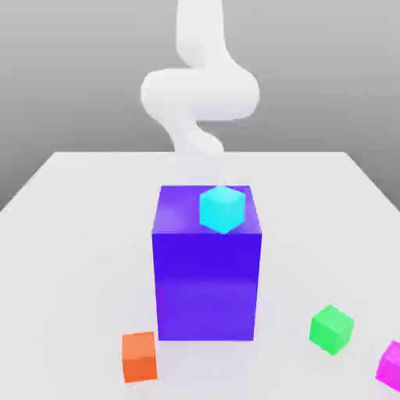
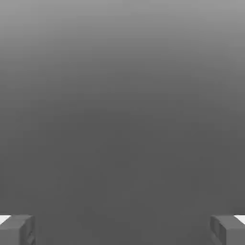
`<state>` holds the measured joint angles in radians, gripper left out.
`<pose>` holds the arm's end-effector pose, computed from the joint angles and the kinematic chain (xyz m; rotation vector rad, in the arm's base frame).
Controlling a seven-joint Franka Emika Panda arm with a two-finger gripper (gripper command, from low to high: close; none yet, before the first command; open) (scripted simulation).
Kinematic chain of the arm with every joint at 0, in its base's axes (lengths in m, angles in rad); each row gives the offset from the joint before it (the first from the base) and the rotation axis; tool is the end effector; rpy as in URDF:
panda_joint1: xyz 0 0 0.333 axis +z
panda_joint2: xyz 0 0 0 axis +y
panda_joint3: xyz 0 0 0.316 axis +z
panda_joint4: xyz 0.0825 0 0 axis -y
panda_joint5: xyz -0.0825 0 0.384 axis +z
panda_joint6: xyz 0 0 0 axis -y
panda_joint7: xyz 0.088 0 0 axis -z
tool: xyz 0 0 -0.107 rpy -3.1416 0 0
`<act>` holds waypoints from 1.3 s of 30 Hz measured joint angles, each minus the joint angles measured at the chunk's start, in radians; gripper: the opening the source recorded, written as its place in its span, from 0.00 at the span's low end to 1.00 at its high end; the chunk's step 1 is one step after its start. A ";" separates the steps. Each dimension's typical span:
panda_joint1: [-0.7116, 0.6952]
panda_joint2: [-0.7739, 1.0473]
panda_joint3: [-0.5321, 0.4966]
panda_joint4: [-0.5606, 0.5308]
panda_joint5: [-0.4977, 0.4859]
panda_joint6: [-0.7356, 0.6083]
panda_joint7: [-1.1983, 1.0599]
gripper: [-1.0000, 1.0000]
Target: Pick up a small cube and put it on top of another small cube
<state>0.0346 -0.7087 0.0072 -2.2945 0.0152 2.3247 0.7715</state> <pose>0.3789 0.0171 0.6835 -2.5040 0.9651 -0.9492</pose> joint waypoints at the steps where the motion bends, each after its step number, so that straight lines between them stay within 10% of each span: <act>1: 0.015 0.039 0.004 0.002 0.006 0.011 -0.012 0.50; 16: 0.182 0.586 0.113 0.035 0.032 0.158 -0.135 0.50; 34: 0.412 1.244 0.124 0.098 -0.180 0.399 -0.086 0.50; 35: 0.417 1.263 0.119 0.103 -0.185 0.413 -0.082 0.00; 39: 0.416 1.263 0.120 0.103 -0.185 0.413 -0.082 0.00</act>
<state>0.4509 0.5544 0.1268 -2.1919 -0.1697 2.7379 0.6894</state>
